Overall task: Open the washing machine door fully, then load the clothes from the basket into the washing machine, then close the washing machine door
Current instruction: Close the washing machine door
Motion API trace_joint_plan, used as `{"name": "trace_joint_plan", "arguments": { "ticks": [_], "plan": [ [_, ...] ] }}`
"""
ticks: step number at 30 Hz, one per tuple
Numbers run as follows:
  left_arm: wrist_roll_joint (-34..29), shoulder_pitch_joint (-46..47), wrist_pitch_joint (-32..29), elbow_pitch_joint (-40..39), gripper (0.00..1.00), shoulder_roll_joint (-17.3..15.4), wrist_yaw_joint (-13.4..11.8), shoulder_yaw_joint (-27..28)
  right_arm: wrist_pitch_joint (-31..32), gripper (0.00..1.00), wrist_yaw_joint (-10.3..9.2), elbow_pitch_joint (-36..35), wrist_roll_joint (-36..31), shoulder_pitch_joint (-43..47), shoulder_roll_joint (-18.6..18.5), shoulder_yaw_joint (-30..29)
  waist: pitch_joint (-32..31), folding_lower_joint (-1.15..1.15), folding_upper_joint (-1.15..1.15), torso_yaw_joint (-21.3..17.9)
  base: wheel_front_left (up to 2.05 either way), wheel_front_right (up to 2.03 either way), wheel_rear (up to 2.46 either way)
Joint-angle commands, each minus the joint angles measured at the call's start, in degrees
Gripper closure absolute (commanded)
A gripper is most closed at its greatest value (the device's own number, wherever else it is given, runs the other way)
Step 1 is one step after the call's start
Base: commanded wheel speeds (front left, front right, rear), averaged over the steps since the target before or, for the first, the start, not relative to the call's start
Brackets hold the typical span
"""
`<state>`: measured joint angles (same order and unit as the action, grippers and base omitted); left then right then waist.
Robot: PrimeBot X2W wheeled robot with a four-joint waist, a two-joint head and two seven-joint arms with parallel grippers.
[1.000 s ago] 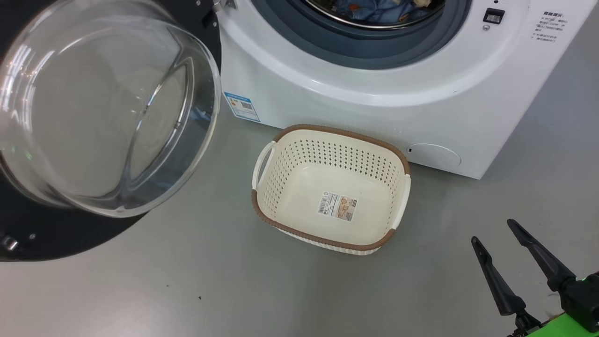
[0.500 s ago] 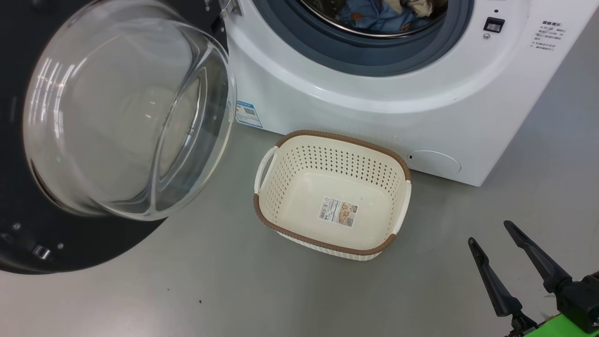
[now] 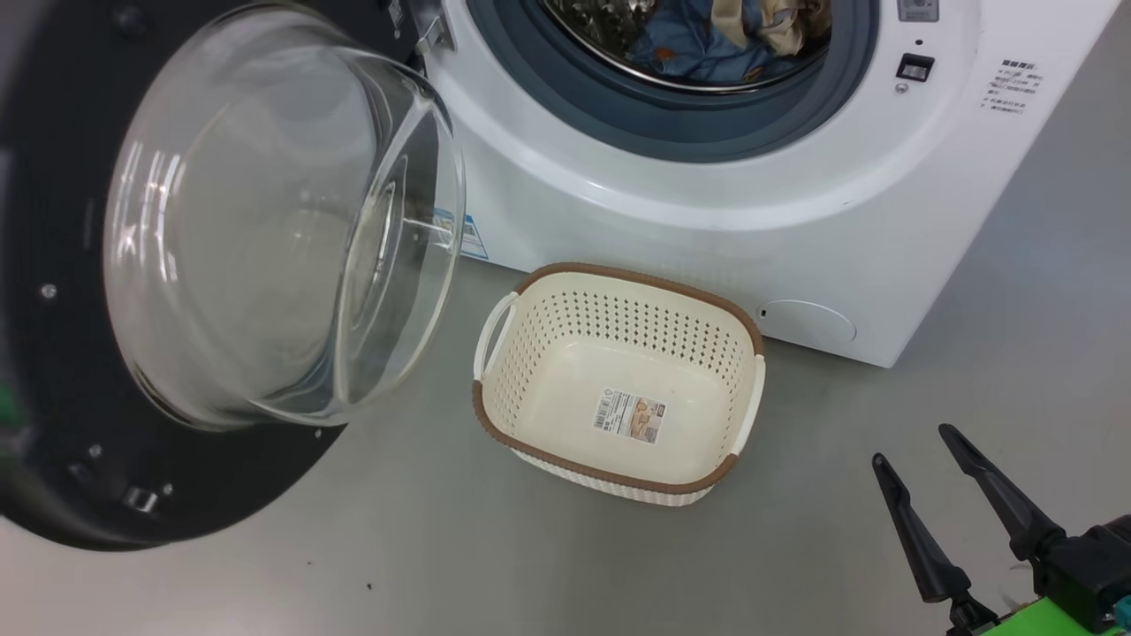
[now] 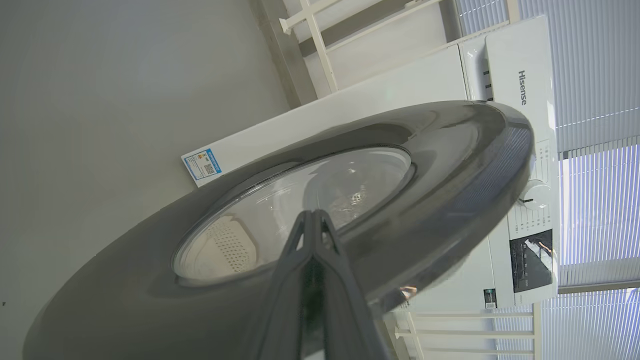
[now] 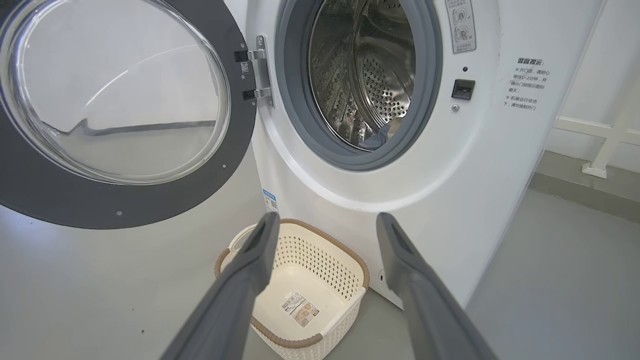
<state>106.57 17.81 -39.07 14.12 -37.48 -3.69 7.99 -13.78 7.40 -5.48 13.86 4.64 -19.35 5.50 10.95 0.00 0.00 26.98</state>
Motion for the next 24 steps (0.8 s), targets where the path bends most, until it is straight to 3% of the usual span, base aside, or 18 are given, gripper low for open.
{"name": "trace_joint_plan", "arguments": {
  "ticks": [1,24],
  "plan": [
    [0.38,0.54,-1.14,-2.82,1.0,-2.44,0.94,1.6,-0.75,0.0,0.09,-1.0,-0.21,-1.19,-0.35,1.19,-0.53,0.0,0.0,-0.4,0.0,0.0,0.0],
    [1.48,-4.68,-6.27,-13.2,1.0,0.02,0.42,-1.97,-1.2,0.0,0.09,-0.13,-0.99,-1.2,4.39,0.56,-4.52,0.0,0.0,-5.0,0.0,0.0,0.0]
  ]
}}
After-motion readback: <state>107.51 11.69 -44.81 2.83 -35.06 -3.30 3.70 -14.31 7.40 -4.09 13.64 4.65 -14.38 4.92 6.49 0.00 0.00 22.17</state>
